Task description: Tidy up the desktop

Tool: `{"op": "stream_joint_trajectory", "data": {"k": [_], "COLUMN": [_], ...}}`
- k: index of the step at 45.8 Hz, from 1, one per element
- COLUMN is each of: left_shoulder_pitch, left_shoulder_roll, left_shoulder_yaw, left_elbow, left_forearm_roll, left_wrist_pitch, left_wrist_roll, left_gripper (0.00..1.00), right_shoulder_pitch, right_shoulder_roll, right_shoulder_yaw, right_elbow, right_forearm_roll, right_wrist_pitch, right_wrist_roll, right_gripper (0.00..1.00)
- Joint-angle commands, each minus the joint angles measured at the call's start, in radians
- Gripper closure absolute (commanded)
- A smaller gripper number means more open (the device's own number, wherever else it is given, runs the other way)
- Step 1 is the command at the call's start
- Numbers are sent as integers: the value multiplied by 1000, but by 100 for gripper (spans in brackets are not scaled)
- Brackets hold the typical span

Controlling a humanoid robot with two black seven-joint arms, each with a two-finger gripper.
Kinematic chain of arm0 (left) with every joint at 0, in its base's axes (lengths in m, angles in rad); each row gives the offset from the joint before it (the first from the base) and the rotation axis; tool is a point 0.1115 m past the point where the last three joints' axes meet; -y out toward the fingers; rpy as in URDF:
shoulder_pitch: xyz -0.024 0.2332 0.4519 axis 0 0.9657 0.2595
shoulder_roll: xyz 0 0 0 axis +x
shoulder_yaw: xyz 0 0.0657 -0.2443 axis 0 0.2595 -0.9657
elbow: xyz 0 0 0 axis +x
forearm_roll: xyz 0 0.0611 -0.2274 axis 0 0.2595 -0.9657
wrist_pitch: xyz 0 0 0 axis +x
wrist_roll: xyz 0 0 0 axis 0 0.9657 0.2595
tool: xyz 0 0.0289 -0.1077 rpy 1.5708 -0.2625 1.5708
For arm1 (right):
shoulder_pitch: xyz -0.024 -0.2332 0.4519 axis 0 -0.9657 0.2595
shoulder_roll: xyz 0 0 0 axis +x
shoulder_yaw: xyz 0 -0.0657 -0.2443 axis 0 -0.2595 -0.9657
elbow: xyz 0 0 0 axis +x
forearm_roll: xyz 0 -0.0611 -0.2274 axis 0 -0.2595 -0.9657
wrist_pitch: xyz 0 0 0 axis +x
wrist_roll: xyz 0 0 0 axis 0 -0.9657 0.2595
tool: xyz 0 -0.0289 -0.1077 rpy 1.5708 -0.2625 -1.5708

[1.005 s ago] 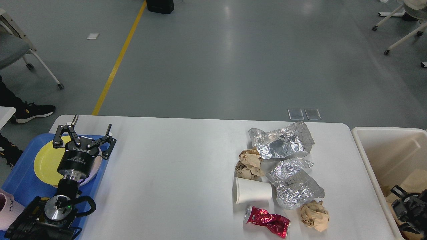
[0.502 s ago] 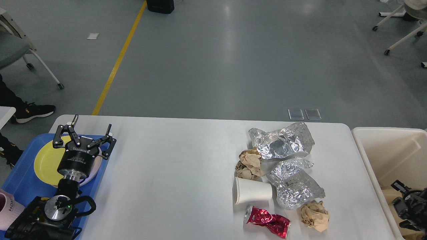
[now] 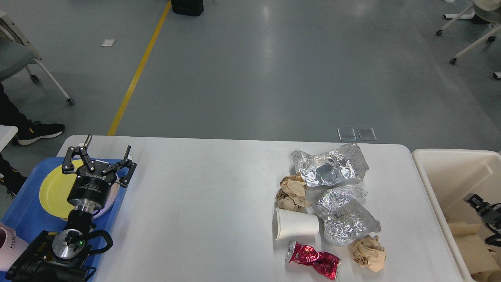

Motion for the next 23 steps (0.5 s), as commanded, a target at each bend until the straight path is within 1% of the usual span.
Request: {"op": "stream_joint_trajectory", "data": {"k": [1,6,12,18,23], "left_shoulder_pitch": [-1,1,1,-1,-1], "left_shoulder_roll": [0,-1,-1,-1,-1], "left_shoulder_yaw": [0,0,0,0,0], "left_elbow": [0,0,0,0,0], "left_forearm_roll": [0,0,0,0,0], "left_wrist_pitch": [-1,-1,-1,-1,-1], "left_wrist_roll": [0,0,0,2,0], "left_gripper": [3,3,3,3,3], "right_shoulder_pitch": [172,336,587,857,1080], "right_shoulder_roll": [-53,-62,-36,32,130], "right_shoulder_yaw": [-106,-191,-342,-467,-547], "right_elbow": [152,252,368,518,693], "right_forearm_roll": [-93,-110,-109,-106,-106], "right_wrist_pitch": [136,297,492,665,817], "right_wrist_roll": [-5,-5,-6,-6,-6], "right_gripper": [0,0,0,0,0]}}
